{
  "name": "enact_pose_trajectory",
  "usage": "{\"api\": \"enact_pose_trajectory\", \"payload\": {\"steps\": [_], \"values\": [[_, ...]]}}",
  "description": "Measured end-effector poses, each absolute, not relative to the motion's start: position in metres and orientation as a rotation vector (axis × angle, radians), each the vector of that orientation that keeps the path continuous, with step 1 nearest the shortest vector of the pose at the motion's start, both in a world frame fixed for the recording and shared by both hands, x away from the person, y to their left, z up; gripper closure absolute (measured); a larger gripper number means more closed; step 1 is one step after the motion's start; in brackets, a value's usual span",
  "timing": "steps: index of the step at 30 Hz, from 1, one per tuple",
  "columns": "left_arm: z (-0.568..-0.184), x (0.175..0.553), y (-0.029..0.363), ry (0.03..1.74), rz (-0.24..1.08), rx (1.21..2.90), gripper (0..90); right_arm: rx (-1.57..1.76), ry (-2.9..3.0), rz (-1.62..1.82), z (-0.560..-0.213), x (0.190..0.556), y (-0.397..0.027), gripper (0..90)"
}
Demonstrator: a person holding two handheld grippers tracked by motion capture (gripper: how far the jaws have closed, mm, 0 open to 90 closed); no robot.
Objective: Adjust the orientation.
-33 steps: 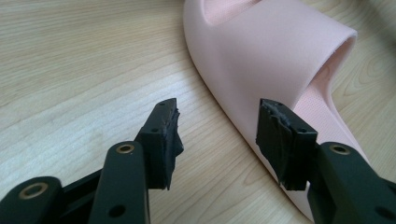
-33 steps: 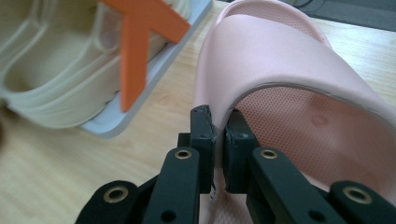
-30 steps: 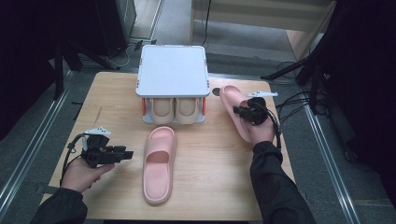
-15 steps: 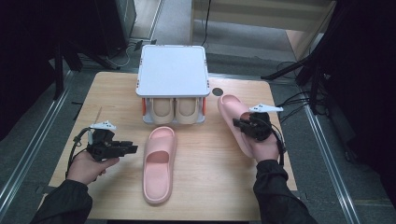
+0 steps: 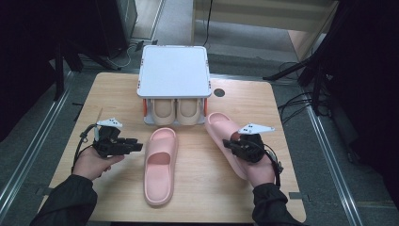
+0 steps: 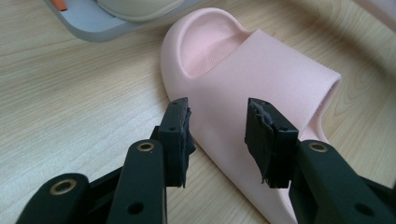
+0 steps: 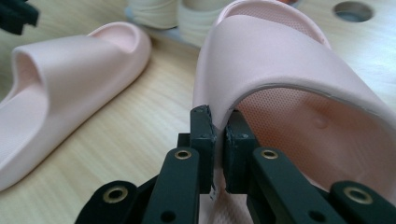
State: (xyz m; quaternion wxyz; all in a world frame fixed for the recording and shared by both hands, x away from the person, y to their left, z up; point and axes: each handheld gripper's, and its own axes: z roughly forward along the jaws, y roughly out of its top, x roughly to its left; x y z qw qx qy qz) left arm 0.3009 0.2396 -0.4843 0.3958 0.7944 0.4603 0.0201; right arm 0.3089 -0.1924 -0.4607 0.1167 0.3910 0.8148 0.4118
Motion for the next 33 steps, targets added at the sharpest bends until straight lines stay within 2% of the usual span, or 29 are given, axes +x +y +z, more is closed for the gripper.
{"api": "enact_pose_trajectory", "payload": {"steps": [12,33], "values": [[-0.487,0.305,0.232,1.155,0.048,2.038,59.4,1.064,2.504,1.152,-0.479,0.3,-0.152,85.3],[-0.489,0.303,0.227,1.122,0.05,2.063,60.6,1.019,2.569,1.034,-0.5,0.298,-0.112,84.6]]}}
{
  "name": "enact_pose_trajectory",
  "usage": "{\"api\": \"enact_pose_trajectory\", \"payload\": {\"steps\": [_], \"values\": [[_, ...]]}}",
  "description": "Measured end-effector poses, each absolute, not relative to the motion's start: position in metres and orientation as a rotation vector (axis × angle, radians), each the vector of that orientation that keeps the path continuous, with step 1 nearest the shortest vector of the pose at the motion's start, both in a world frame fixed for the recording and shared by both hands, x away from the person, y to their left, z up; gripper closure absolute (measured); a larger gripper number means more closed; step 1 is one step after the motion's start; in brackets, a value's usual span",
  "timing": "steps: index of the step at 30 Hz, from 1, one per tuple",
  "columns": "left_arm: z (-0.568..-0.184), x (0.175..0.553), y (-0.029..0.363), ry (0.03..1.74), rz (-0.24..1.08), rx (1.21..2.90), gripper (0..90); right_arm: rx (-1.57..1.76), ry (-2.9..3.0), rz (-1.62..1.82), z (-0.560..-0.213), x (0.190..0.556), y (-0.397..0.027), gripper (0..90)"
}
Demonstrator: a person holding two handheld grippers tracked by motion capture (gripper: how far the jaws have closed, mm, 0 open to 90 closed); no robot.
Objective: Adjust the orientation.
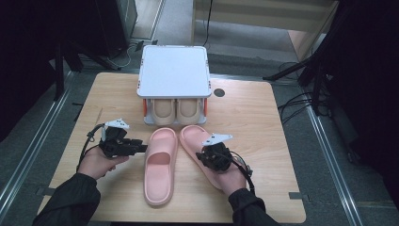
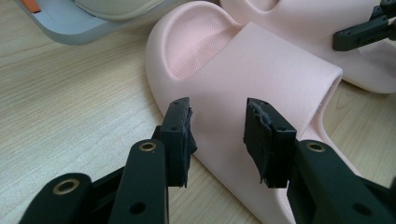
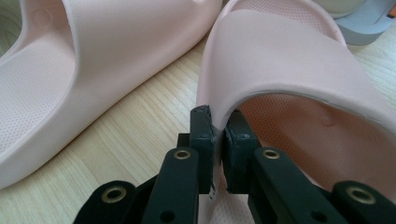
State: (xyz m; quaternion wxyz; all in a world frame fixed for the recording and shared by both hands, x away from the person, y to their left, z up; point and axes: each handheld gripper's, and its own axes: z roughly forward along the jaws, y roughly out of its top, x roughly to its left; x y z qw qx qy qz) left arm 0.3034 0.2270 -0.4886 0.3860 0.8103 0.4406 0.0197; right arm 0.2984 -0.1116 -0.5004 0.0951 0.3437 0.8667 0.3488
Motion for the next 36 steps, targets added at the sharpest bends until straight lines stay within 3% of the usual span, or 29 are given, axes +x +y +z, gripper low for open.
{"api": "enact_pose_trajectory", "payload": {"steps": [14,19,24,25,26,27,36], "values": [[-0.49,0.302,0.225,1.106,0.055,2.085,59.8,1.012,2.588,1.057,-0.506,0.298,-0.099,80.6],[-0.49,0.303,0.225,1.118,0.052,2.077,58.7,1.024,2.613,1.16,-0.502,0.302,-0.107,73.2],[-0.49,0.302,0.226,1.115,0.053,2.081,58.5,1.037,2.595,1.227,-0.49,0.298,-0.117,72.5],[-0.49,0.302,0.226,1.116,0.054,2.078,58.5,1.038,2.594,1.243,-0.487,0.296,-0.12,74.3],[-0.49,0.302,0.226,1.117,0.053,2.079,59.4,1.049,2.604,1.255,-0.48,0.293,-0.128,84.0],[-0.49,0.302,0.227,1.117,0.05,2.077,60.3,1.048,2.604,1.262,-0.478,0.292,-0.132,88.1],[-0.494,0.303,0.228,1.118,0.017,2.071,67.8,1.065,2.519,1.276,-0.471,0.305,-0.165,90.0]]}}
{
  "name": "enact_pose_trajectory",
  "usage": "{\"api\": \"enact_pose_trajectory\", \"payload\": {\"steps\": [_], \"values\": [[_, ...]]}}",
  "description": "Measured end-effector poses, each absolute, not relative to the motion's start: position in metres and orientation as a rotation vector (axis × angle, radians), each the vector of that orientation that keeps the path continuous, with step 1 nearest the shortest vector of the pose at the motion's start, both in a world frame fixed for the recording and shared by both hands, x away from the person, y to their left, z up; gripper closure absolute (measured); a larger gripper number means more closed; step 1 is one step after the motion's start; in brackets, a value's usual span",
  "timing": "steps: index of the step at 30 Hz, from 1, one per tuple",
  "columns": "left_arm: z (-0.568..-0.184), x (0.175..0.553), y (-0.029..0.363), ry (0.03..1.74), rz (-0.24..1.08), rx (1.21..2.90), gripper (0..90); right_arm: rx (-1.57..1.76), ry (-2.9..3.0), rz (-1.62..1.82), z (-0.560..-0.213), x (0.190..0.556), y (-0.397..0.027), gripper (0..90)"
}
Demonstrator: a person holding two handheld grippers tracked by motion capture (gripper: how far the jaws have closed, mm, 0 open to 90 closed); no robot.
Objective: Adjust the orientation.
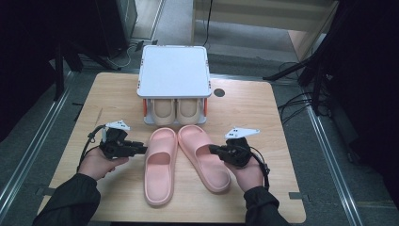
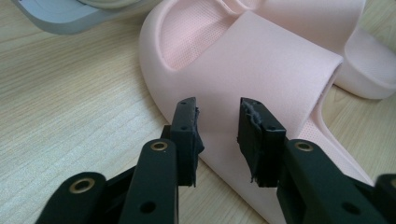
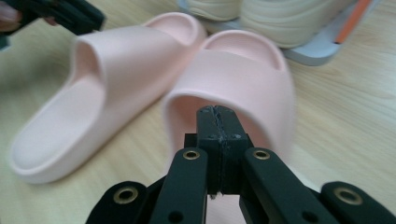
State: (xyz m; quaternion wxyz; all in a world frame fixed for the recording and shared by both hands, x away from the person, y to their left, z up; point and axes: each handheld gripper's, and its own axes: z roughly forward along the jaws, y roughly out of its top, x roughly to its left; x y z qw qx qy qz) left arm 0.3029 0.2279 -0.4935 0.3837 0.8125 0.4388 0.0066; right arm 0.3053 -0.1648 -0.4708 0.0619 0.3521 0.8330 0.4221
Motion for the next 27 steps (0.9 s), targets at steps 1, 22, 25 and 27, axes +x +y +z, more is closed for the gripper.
{"api": "enact_pose_trajectory", "payload": {"steps": [1,22,25,27], "values": [[-0.494,0.303,0.228,1.122,0.017,2.067,68.7,1.075,2.515,1.252,-0.472,0.309,-0.167,90.0],[-0.507,0.305,0.224,1.138,0.004,2.113,69.9,1.189,2.548,1.058,-0.505,0.348,-0.169,89.3],[-0.507,0.304,0.223,1.131,-0.001,2.116,70.0,1.185,2.553,1.069,-0.506,0.346,-0.166,89.2],[-0.507,0.304,0.222,1.124,0.002,2.122,69.9,1.174,2.562,1.071,-0.506,0.344,-0.163,89.1]]}}
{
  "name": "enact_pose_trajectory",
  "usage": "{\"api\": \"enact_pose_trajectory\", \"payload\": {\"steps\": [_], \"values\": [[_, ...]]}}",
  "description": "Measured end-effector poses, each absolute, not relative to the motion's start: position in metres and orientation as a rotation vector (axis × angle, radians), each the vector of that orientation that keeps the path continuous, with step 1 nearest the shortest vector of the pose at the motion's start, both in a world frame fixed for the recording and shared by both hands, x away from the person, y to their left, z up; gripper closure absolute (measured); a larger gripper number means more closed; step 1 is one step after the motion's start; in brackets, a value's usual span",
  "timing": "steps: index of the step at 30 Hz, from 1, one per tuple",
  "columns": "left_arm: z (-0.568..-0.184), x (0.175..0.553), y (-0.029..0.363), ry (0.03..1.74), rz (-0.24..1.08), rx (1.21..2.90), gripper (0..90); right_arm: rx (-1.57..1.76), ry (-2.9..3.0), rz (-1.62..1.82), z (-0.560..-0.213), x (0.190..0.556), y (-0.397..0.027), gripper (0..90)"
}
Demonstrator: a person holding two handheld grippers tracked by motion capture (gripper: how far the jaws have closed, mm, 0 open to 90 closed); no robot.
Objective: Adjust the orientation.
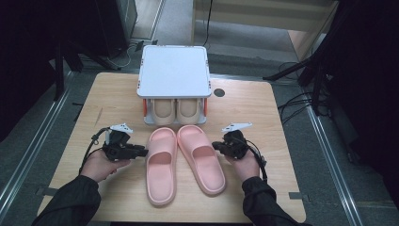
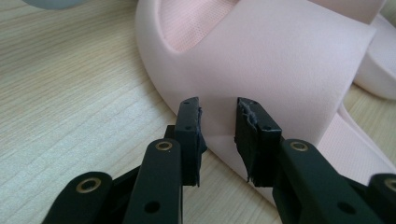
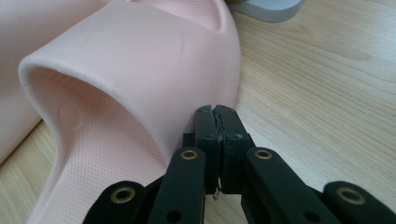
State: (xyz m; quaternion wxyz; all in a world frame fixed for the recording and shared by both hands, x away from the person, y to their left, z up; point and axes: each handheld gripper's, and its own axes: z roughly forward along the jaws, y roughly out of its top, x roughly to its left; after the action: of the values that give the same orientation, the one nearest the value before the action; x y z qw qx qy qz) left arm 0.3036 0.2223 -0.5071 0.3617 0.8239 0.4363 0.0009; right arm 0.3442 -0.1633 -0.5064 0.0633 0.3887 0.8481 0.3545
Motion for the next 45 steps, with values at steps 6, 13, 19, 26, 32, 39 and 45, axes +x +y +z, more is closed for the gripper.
{"api": "enact_pose_trajectory", "payload": {"steps": [6,13,19,26,32,39,45], "values": [[-0.507,0.302,0.218,1.099,-0.001,2.135,69.9,1.171,2.572,1.093,-0.508,0.339,-0.158,88.7],[-0.508,0.3,0.215,1.094,-0.034,2.121,70.1,1.196,2.562,1.153,-0.511,0.339,-0.157,88.6],[-0.507,0.301,0.216,1.098,-0.033,2.121,69.1,1.215,2.552,1.148,-0.515,0.341,-0.158,87.4],[-0.499,0.3,0.219,1.101,-0.008,2.085,65.0,1.209,2.484,1.268,-0.503,0.338,-0.163,83.5],[-0.493,0.301,0.223,1.109,0.004,2.066,60.9,1.17,2.428,1.384,-0.485,0.325,-0.167,77.5],[-0.487,0.303,0.228,1.126,-0.011,2.044,53.5,1.106,2.432,1.448,-0.475,0.307,-0.159,62.1],[-0.484,0.307,0.234,1.157,-0.014,2.022,51.1,1.069,2.462,1.491,-0.472,0.298,-0.15,61.0]]}}
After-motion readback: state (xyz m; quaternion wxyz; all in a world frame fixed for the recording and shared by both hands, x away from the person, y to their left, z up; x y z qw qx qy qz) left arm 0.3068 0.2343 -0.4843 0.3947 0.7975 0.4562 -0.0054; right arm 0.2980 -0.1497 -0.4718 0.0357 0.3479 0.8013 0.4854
